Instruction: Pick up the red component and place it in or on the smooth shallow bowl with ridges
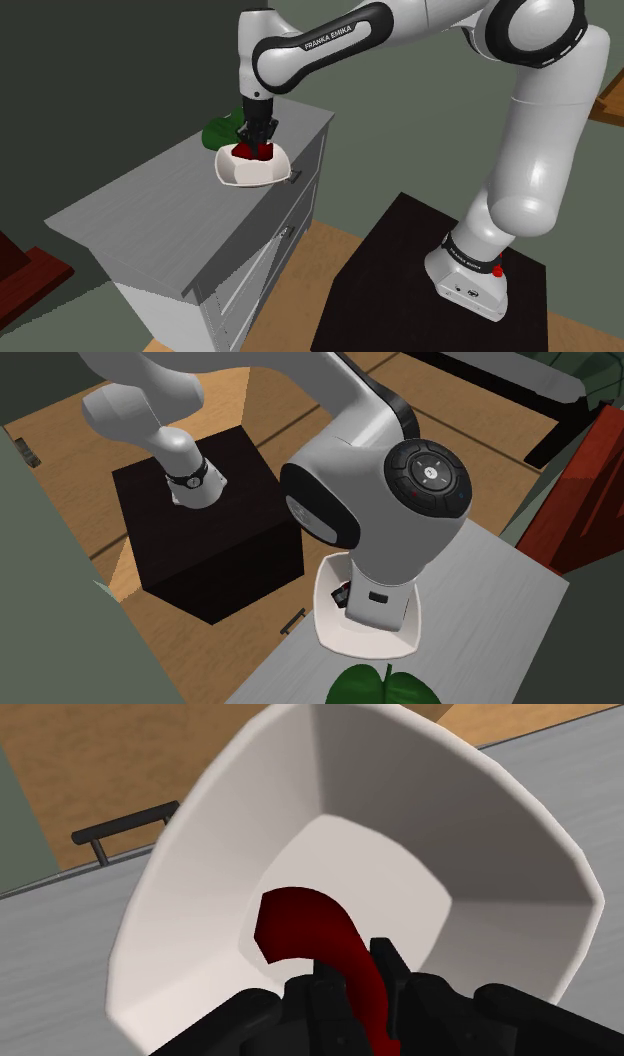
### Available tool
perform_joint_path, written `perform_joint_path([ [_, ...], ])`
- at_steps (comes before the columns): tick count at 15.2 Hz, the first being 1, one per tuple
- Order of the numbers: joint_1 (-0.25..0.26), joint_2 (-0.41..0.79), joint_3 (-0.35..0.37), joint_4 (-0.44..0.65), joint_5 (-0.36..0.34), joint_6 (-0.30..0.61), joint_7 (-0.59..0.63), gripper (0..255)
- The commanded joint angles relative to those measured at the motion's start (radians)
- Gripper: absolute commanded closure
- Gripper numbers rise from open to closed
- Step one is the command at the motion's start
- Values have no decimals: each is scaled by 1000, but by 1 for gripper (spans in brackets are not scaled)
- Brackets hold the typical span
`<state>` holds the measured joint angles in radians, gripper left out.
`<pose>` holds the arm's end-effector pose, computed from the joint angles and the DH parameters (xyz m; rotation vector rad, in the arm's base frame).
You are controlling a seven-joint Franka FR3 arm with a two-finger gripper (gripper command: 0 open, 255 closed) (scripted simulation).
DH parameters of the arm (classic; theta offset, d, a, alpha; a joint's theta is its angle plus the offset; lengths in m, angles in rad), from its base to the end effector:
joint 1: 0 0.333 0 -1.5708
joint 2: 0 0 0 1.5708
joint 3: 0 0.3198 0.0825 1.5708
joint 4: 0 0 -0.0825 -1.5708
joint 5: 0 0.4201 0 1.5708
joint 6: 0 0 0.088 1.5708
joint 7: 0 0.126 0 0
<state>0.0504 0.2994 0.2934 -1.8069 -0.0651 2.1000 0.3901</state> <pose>0.6294 0.2104 0.3520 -3.1115 0.0408 0.0055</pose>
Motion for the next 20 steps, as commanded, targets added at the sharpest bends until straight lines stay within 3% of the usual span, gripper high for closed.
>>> perform_joint_path([
  [1,0,0,0,0,0,0,0,255],
  [2,0,0,0,0,0,0,0,255],
  [3,0,0,0,0,0,0,0,0],
  [8,0,0,0,0,0,0,0,0],
  [12,-5,-43,4,73,15,-113,-10,0],
  [20,-5,-43,4,73,15,-113,-10,0],
])
